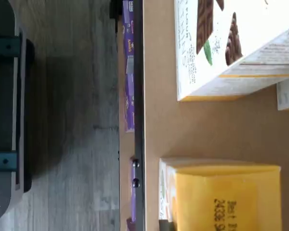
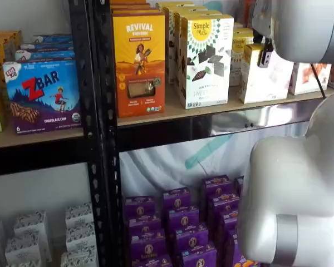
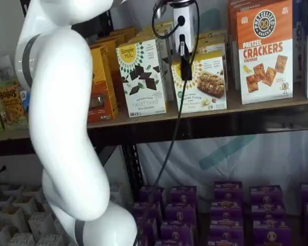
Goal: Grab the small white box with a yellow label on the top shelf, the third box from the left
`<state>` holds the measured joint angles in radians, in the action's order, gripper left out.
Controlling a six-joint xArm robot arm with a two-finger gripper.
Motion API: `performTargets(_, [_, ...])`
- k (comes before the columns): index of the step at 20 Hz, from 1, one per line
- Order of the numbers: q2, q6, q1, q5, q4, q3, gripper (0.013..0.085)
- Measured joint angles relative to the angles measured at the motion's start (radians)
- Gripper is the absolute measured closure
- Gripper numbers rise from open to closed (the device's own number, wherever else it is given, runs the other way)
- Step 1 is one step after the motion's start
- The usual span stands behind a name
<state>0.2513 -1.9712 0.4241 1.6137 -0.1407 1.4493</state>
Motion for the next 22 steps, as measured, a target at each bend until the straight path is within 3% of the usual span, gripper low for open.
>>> performTargets(2, [0.001,-0.002,0.003,0.000,-0.002,-0.001,0.0610])
performTargets(3, [0.002,-0.004,0.004,0.000,-0.003,-0.003,0.0650])
performTargets(7, [0.008,-0.007,0.008,-0.001,-0.007,-0.007,0.0650])
performTargets(13, [0.006,-0.004,0.016,0.088,-0.018,0.033,0.0650])
performTargets(22, [0.086,-0.007,0.030,0.187,-0.029,0.006,0.0650])
